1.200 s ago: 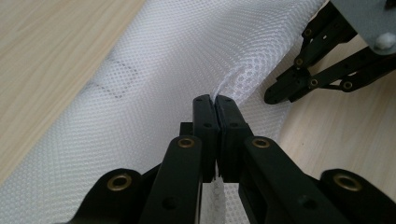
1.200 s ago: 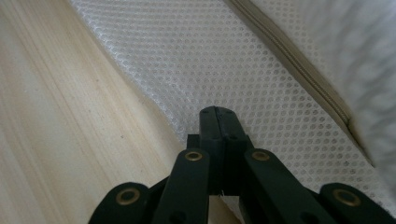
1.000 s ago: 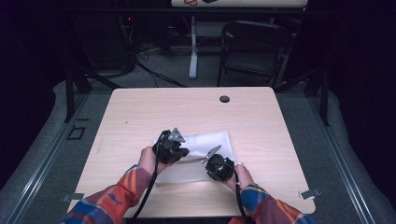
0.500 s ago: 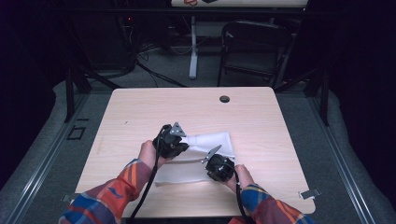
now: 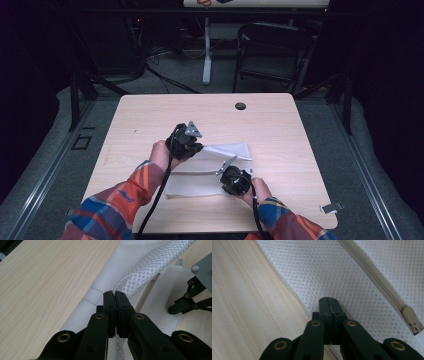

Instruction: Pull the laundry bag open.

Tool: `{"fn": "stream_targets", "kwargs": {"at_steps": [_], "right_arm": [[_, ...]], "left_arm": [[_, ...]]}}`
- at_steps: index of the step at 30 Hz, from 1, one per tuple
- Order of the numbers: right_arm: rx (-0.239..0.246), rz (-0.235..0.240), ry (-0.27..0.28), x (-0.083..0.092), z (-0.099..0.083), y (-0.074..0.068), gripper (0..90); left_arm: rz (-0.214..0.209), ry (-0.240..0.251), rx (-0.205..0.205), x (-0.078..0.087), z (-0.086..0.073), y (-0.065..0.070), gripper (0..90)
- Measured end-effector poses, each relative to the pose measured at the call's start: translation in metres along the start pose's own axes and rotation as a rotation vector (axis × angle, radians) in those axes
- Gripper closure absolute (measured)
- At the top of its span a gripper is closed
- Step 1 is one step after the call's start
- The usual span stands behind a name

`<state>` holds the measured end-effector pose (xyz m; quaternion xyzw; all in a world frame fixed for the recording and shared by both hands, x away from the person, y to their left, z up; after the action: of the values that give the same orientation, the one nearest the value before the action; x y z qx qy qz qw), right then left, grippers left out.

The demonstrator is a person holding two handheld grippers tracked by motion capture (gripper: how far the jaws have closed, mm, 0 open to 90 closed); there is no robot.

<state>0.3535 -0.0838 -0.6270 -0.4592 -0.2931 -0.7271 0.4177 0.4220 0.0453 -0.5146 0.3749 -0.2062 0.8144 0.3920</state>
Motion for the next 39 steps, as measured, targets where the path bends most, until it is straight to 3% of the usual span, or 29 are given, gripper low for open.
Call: {"fn": "stream_targets", "kwargs": {"at_steps": [11,17,39], "right_arm": [[-0.017,-0.004,-0.013,0.001,-0.001,-0.002,90.0],[-0.025,0.022,-0.007,0.001,-0.001,-0.006,90.0],[-0.018,0.048,-0.025,0.003,-0.005,-0.008,90.0]], "left_arm": [[0.032,0.01,-0.01,0.002,0.013,-0.011,88.4],[0.045,0.017,-0.014,0.004,0.02,-0.016,88.4],[0.112,0.046,0.021,0.003,0.046,-0.041,88.5]]}}
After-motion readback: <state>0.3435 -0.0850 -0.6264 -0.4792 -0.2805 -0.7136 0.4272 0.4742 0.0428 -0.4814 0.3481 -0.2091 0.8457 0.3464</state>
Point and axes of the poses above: each handheld gripper's, and its own axes: x roughly backward along the jaws, z roughly out of its top, y roughly to its right, the point moved 8 cm from there along -x, roughly forward along the jaws, and after that the axes turned 6 degrees about x, right-handed, at the moved point
